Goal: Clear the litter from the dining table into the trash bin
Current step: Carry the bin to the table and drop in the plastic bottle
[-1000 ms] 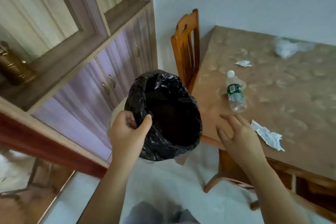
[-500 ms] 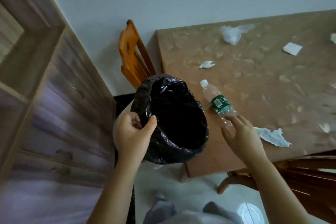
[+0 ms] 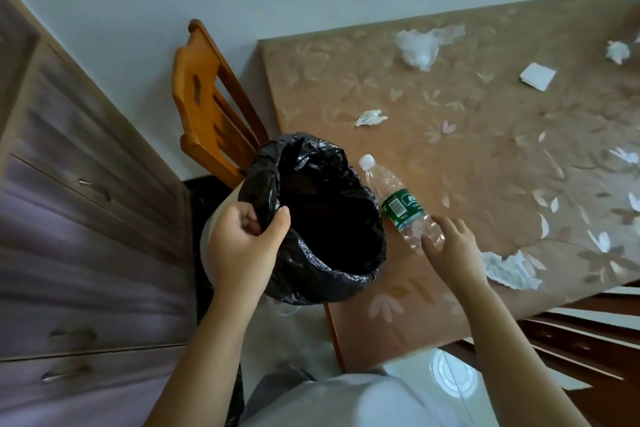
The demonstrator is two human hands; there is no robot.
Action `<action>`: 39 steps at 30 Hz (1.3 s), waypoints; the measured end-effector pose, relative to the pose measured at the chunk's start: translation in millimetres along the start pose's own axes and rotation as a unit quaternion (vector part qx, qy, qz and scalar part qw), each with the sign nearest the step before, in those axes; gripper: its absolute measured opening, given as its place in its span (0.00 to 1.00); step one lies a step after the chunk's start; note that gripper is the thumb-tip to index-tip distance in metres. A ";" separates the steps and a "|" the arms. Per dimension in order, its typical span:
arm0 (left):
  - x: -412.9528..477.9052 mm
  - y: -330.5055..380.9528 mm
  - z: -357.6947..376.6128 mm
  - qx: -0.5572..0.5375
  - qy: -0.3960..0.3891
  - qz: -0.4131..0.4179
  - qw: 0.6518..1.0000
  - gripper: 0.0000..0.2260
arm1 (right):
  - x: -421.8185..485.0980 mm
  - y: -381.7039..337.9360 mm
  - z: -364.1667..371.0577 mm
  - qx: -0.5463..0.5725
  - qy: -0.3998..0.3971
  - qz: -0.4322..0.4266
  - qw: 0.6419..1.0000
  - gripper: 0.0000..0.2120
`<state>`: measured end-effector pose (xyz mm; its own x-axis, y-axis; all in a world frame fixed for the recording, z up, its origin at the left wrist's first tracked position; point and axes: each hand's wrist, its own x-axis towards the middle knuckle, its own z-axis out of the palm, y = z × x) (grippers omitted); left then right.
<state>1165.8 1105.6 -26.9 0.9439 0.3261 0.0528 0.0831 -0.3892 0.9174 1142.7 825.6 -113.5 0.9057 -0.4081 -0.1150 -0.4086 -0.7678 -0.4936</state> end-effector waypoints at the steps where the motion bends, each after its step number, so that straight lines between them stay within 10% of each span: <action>1: 1.3 -0.1 2.0 0.004 0.001 0.000 1.000 0.14 | 4.9 3.7 1.5 -0.002 -0.009 0.002 1.000 0.20; 18: 4.8 -0.9 14.3 0.010 0.033 -0.001 0.999 0.16 | 30.7 33.4 28.9 0.180 -0.025 0.074 0.981 0.29; 26: 10.4 0.5 14.4 0.009 0.017 -0.007 1.000 0.17 | 26.7 1.4 -21.5 0.285 0.047 -0.013 0.957 0.24; 39: 19.5 23.1 21.6 -0.028 0.004 -0.022 0.999 0.17 | -0.2 -20.1 -70.3 0.353 -0.097 -0.134 0.921 0.19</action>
<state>1193.0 1084.3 -13.2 0.9371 0.3487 0.0156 0.1055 -0.3255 0.9396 1142.7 806.4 -42.9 0.9944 -0.1019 -0.0263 -0.0547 -0.2864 -0.9566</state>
